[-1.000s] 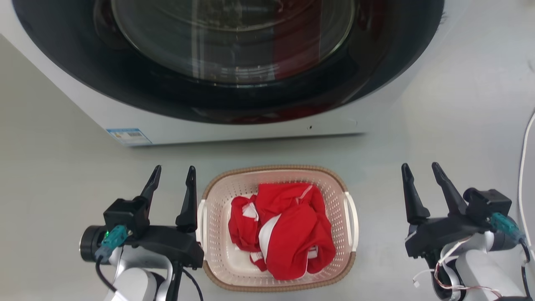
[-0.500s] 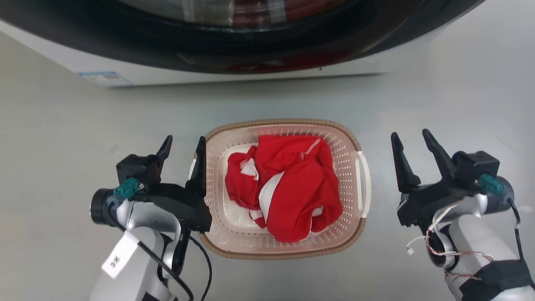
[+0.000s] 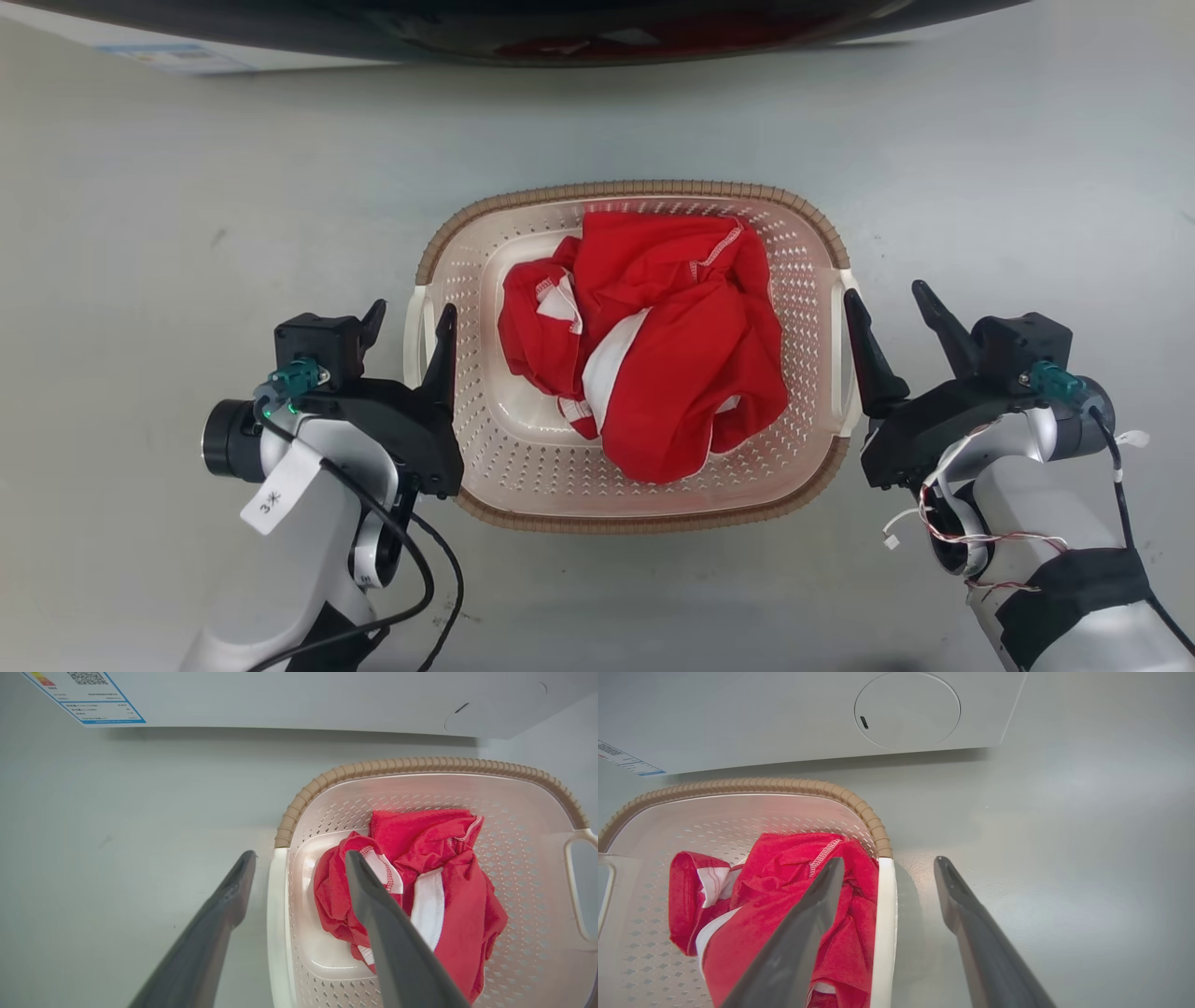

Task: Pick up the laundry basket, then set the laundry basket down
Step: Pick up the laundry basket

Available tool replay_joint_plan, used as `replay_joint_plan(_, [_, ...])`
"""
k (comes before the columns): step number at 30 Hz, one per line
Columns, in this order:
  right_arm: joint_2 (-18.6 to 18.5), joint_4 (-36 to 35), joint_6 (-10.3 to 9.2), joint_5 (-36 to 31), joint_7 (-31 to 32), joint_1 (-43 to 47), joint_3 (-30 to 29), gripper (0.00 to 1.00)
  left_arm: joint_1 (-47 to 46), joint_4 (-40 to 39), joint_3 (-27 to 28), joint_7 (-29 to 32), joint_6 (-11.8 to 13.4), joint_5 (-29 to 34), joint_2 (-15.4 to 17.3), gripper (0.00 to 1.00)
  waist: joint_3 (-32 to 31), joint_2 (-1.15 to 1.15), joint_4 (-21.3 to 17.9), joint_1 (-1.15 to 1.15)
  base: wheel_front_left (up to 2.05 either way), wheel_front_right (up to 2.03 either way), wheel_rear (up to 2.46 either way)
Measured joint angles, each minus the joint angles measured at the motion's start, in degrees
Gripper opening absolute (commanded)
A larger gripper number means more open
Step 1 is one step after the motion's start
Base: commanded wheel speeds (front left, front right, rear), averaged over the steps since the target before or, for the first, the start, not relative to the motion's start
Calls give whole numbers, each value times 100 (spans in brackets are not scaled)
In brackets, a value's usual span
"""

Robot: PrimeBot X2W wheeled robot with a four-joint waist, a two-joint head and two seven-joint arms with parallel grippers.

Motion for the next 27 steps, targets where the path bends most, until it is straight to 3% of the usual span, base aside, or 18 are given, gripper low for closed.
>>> replay_joint_plan(10, [194, 561, 110, 1, 2, -250, 102, 100, -360, 945, -75, 105, -316, -12, 1, 100, 352, -1, -21, -1, 0, 0, 0])
replay_joint_plan(23, [335, 1196, 261, 27, 107, -601, 160, 100, -840, 1771, -47, 135, -475, -211, -105, 100, 557, -1, -63, -1, 0, 0, 0])
replay_joint_plan(24, [345, 1227, 283, 27, 107, -635, 162, 57, -884, 1815, -36, 126, -479, -212, -120, 60, 561, -1, -62, -1, 0, 0, 0])
replay_joint_plan(25, [348, 1265, 310, 27, 108, -672, 167, 0, -925, 1849, -23, 82, -513, -220, -126, 0, 566, -1, -61, -1, 0, 0, 0])
replay_joint_plan(27, [363, 1344, 331, 29, 109, -743, 177, 0, -1014, 1926, -20, 65, -525, -248, -146, 0, 573, -1, -57, -1, 0, 0, 0])
